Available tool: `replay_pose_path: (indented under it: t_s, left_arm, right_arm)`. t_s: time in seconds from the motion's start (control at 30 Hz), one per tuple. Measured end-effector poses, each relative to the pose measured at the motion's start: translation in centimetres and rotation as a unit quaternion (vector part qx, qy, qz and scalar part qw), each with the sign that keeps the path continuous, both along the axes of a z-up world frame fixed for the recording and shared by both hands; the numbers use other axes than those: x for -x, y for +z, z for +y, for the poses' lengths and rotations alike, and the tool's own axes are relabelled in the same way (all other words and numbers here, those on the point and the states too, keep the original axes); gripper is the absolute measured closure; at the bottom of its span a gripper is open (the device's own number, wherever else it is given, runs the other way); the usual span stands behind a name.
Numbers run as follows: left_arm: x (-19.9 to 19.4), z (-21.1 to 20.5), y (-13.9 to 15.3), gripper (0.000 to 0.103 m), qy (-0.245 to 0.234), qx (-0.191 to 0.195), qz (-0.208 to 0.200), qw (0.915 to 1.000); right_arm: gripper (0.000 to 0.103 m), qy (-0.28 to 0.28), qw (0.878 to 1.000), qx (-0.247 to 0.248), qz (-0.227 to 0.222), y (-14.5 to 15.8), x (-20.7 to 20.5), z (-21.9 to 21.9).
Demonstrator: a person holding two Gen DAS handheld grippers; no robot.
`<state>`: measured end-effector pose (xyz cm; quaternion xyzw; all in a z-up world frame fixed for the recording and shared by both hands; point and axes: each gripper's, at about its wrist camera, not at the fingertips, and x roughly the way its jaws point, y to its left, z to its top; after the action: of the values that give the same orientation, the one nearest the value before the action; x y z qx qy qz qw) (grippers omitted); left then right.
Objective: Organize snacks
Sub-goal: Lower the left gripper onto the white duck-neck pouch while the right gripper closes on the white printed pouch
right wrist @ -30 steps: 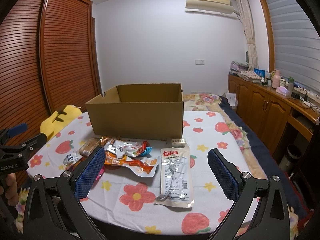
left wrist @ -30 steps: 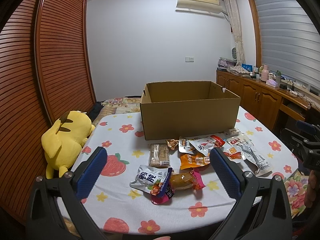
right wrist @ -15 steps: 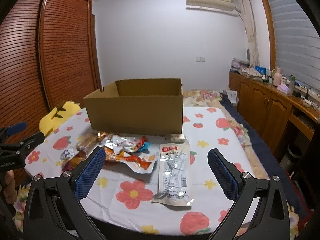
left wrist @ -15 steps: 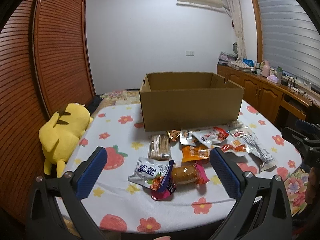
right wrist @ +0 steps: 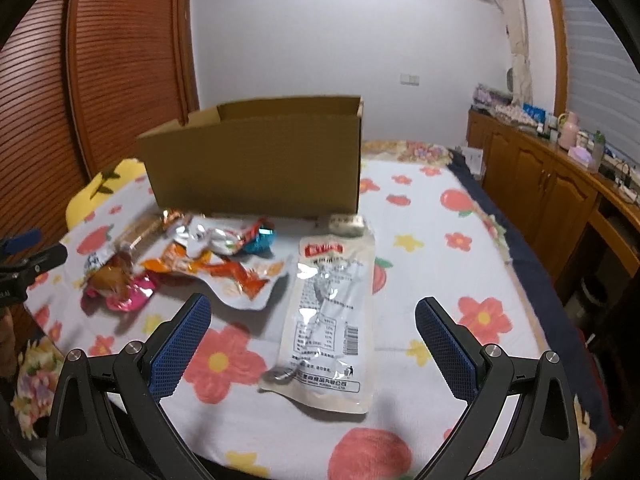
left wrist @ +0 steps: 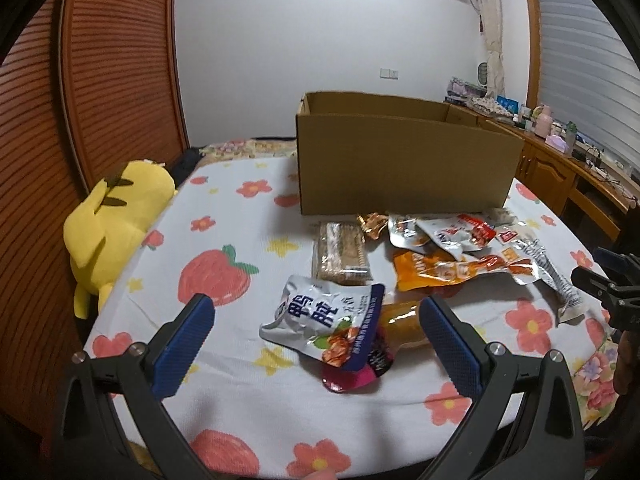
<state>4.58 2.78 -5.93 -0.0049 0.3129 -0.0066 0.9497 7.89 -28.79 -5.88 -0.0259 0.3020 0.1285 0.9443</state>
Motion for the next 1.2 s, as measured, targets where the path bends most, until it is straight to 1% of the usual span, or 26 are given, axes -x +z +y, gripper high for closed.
replay_pose_path:
  t_s: [0.27, 0.53, 0.63, 0.73, 0.8, 0.87, 1.0, 1.1, 1.2]
  left_arm:
    - [-1.4, 1.8, -1.1, 0.001, 0.005, 0.011, 0.026, 0.9996]
    - [-2.2, 2.9, -1.7, 0.002, 0.002, 0.036, 0.046, 0.9983]
    - [-2.8, 3.0, -1.9, 0.002, -0.009, 0.043, 0.055, 0.9975]
    - [-3.7, 2.8, -2.2, 0.002, -0.03, 0.042, 0.076, 0.9958]
    - [-4.2, 2.8, -2.5, 0.002, -0.039, 0.043, 0.09, 0.9942]
    - [-4.8, 3.0, -2.9, 0.002, -0.041, 0.046, 0.103, 0.9928]
    - [-5.4, 3.1, -3.2, 0.002, -0.046, 0.056, 0.113, 0.9909]
    - [-6.2, 3.1, -3.2, 0.002, -0.051, 0.056, 0.119, 0.99]
    - [-6.9, 3.1, -3.4, 0.002, -0.058, 0.062, 0.132, 0.9877]
  right_arm:
    - [0.0, 0.019, 0.999, 0.012, 0.044, -1.8, -2.2, -0.2]
    - [0.003, 0.03, 0.996, 0.014, 0.079, -2.3, -4.6, -0.8]
    - [0.006, 0.039, 0.994, 0.014, 0.098, -2.7, -5.3, -0.7]
    - [0.008, 0.044, 0.993, 0.02, 0.108, -3.1, -5.9, -0.5]
    - [0.014, 0.045, 0.992, 0.025, 0.115, -3.4, -6.4, -0.4]
    - [0.016, 0.047, 0.991, 0.025, 0.123, -3.7, -6.7, -0.3]
    - [0.015, 0.049, 0.991, 0.043, 0.121, -4.0, -7.0, 0.0]
    - [0.014, 0.048, 0.991, 0.056, 0.115, -4.2, -7.0, 0.4]
    - [0.014, 0.048, 0.991, 0.056, 0.112, -4.3, -7.0, 0.3]
